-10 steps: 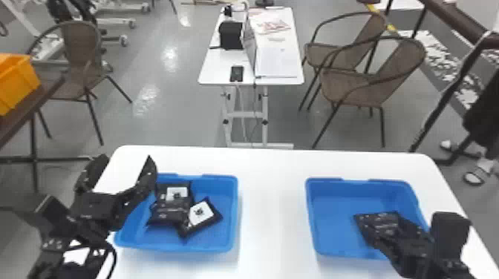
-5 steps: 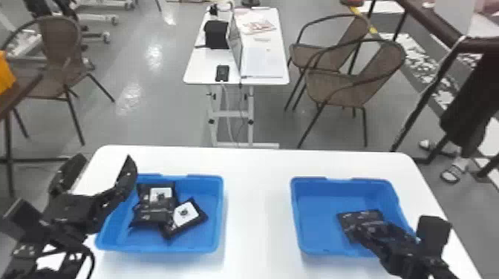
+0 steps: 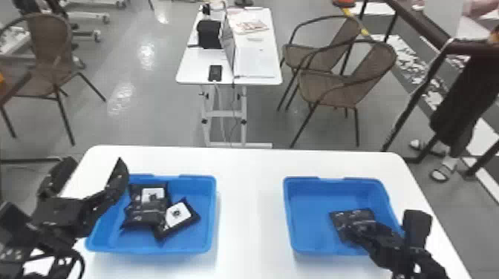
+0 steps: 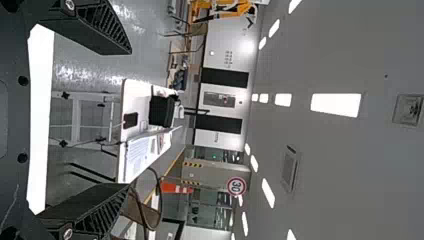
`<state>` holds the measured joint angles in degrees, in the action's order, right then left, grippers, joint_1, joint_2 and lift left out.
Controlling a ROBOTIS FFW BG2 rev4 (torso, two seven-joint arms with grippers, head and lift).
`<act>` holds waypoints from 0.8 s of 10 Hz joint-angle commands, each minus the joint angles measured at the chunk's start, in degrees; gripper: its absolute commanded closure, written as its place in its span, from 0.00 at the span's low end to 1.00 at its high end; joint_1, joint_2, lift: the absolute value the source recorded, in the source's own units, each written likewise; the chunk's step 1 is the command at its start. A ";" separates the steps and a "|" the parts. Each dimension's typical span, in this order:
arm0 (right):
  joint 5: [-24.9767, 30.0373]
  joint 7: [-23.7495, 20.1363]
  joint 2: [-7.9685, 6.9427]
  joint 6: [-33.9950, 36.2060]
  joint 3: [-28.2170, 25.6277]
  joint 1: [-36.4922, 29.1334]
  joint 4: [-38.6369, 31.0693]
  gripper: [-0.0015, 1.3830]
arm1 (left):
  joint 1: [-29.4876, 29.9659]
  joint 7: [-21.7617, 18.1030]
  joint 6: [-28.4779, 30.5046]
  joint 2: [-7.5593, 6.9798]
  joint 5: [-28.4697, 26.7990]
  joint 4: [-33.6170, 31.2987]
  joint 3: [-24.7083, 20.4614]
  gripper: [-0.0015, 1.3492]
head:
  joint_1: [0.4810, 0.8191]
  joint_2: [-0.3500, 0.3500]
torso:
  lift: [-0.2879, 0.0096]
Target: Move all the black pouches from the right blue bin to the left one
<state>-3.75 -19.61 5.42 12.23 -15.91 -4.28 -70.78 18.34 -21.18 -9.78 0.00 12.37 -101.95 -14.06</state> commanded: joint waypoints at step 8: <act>-0.03 -1.75 0.56 1.74 0.17 4.11 6.71 0.94 | 0.99 -0.09 0.64 0.15 1.78 0.00 -0.70 0.06 | 0.63 0.43 | 0.97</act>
<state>-2.86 -21.39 6.05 13.84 -15.80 0.04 -63.54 19.29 -21.27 -9.19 0.00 14.04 -101.95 -14.74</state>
